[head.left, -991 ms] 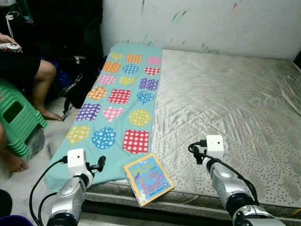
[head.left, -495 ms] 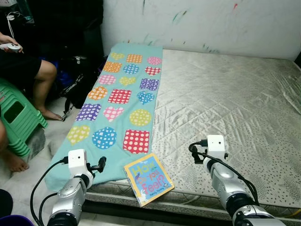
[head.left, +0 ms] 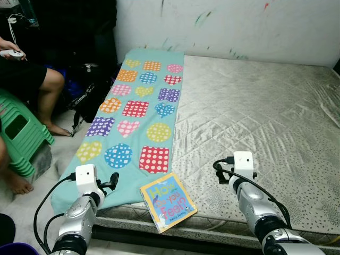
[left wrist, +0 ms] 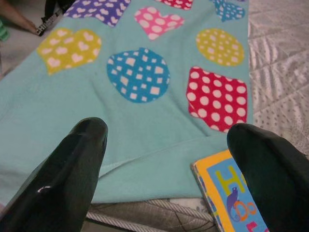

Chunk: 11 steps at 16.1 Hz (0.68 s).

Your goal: Clean up the room

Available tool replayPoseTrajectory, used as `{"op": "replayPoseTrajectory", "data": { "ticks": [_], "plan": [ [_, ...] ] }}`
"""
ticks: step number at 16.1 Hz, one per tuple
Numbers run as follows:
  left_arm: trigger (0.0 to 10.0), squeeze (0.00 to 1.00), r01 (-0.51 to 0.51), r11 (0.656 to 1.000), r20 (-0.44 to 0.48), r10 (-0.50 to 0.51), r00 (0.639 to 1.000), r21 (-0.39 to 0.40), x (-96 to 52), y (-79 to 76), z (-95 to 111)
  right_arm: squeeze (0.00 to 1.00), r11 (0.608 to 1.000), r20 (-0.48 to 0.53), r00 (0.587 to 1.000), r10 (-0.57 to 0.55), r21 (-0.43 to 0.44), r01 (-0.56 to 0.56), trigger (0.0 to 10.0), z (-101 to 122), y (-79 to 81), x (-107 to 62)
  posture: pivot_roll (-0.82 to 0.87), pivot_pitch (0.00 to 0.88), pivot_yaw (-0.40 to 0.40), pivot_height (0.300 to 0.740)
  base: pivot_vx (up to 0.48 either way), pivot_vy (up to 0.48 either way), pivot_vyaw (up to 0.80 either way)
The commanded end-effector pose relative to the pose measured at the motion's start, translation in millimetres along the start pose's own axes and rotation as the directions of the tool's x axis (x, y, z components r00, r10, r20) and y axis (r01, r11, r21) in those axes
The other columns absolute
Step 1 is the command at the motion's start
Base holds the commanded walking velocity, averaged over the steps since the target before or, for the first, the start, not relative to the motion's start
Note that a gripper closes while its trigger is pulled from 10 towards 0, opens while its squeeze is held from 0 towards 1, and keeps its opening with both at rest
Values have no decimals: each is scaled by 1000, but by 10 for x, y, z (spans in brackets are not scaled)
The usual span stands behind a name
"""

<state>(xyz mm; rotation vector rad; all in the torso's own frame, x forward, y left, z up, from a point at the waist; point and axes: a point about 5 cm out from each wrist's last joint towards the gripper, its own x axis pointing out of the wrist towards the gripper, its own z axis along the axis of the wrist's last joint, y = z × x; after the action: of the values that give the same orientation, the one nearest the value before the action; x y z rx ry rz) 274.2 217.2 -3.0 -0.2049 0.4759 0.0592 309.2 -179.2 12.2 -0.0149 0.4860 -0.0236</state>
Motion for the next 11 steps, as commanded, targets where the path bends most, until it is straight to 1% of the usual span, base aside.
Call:
{"op": "replayPoseTrajectory", "data": {
  "ticks": [1,2,3,4,11],
  "plan": [
    [10000,0,0,1000,-9,0,1000,6,18,8,25,1000,1000,-20,1000,8,2,-8,10000,25,18,20,-72,0,-12,740,0,0,0],
    [10000,0,3,1000,-17,-3,1000,9,22,1,19,682,1000,-21,1000,6,0,-6,10000,26,18,21,-71,0,-14,740,0,0,0],
    [10000,0,4,1000,-20,-4,1000,9,24,-1,16,145,1000,-20,1000,7,2,-7,10000,26,19,21,-71,0,-14,740,0,0,0],
    [10000,0,4,1000,-20,-4,1000,7,26,-3,15,0,1000,-21,1000,8,8,-8,10000,25,18,21,-73,0,-14,740,0,0,0],
    [10000,0,6,1000,-27,-7,1000,-10,34,-18,8,0,1000,-40,999,19,-4,-19,10000,26,18,28,-71,0,-29,740,0,0,0]
  ]
}}
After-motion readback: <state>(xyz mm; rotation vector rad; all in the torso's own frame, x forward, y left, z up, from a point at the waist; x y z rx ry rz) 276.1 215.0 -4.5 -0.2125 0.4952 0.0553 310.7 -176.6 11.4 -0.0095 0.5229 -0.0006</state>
